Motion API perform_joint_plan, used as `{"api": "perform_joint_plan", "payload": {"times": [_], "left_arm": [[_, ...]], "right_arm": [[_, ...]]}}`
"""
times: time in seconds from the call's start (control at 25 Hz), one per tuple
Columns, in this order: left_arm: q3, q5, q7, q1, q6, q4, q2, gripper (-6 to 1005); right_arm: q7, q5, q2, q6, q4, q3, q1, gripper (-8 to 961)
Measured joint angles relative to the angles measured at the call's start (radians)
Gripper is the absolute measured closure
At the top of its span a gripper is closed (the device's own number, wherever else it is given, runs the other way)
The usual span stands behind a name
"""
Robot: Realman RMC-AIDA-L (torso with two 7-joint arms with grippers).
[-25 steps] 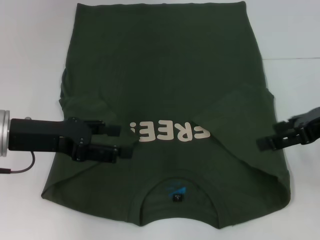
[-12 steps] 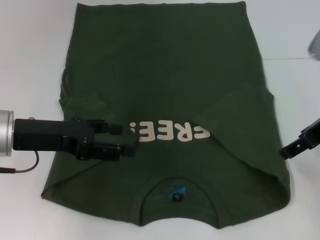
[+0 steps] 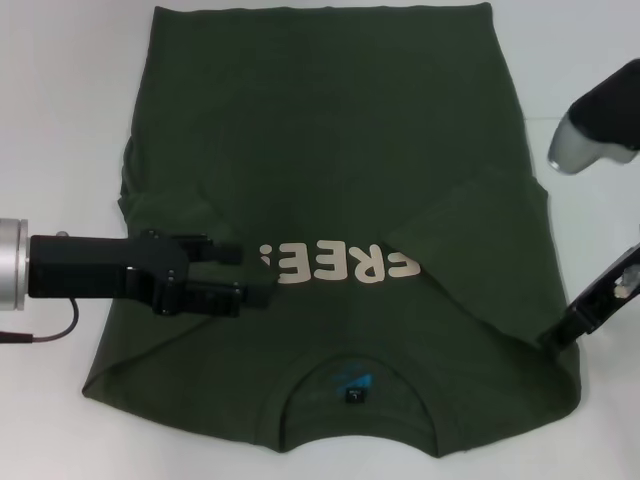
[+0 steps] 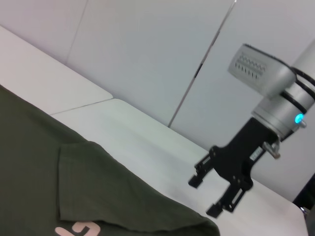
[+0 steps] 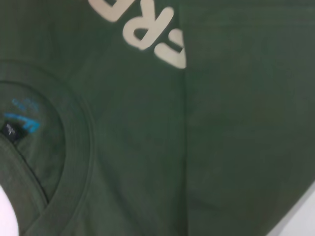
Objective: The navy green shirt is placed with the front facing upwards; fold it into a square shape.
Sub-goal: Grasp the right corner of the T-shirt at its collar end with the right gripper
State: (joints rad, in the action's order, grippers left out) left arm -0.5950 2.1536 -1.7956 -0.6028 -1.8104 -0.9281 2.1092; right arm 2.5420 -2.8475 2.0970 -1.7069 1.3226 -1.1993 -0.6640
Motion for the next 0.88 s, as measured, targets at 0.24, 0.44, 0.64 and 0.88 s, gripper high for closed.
{"api": "perform_joint_plan", "payload": {"times": [0.24, 0.44, 0.64, 0.88], "left_arm": [[-0.004, 0.000, 0.000, 0.000, 0.010, 0.000, 0.000, 107], [-0.001, 0.001, 0.001, 0.007, 0.021, 0.001, 0.000, 107], [-0.002, 0.001, 0.002, 0.009, 0.026, 0.011, 0.001, 108], [0.001, 0.002, 0.000, 0.009, 0.026, 0.012, 0.001, 107]], "right_arm": [[0.036, 0.003, 0.001, 0.028, -0.029, -0.080, 0.003, 74], [0.057, -0.001, 0.000, 0.039, -0.054, -0.121, 0.003, 76], [0.065, -0.002, 0.000, 0.045, -0.060, -0.125, 0.005, 106], [0.064, -0.003, -0.002, 0.046, -0.089, -0.132, 0.003, 167]]}}
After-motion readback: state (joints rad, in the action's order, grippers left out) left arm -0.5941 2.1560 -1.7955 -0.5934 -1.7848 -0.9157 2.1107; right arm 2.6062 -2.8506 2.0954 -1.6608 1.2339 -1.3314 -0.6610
